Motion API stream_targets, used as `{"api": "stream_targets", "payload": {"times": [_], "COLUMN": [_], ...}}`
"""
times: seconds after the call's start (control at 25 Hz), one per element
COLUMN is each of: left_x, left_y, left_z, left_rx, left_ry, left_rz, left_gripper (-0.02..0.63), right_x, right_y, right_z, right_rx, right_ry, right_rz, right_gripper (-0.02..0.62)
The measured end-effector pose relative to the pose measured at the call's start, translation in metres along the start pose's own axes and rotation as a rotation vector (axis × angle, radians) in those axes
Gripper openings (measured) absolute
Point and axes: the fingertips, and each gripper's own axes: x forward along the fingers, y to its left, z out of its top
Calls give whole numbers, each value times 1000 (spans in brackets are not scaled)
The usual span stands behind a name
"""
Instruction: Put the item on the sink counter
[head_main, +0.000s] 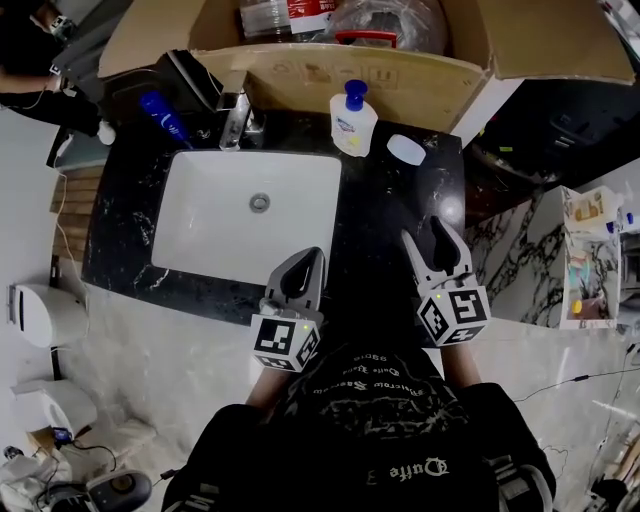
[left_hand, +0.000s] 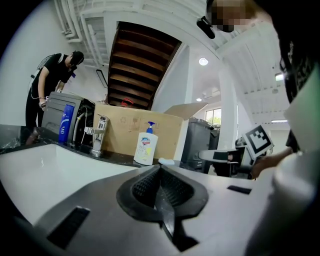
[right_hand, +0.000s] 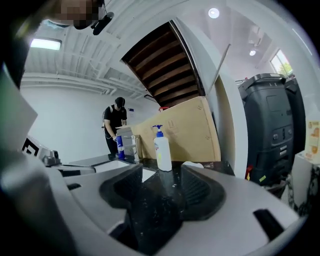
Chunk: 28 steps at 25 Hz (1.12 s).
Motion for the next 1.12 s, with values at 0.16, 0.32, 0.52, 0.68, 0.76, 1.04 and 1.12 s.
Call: {"api": "stream_targets", "payload": {"times": [0.16,0.32,0.52,0.68,0.76,1.04,1.12], "left_x": [1,0,-1,-3,-3,-5,-5], "left_y": [-10,-15,-16,-21,-23,-21,-20], "left_z": [-3,-4,-3,-4,-5,-7,-7], "left_rx": [4,16,18,24,29,33,33], "left_ry": [1,-1,-7,-9,-6,-1,-1], "left_rz": [-22,-30,-32,-38,-42,-29,-25], "left_gripper": [6,6,6,6,6,6,8], "right_x": [-12,-14,-17,-17,-16,-16,-15], "right_y": [18,24,26,34,38,49,50], "right_z": [-21,-24,-11,-10,-12,-23,-23], "right_rx": [11,-8,-58,-70,-79,-125,-128], "right_ry": [31,35,-1,-13,-6,30,29], "right_rz": [13,20,13,20,19,38,44], "right_gripper": [236,236,162,101,61,0,-2]}}
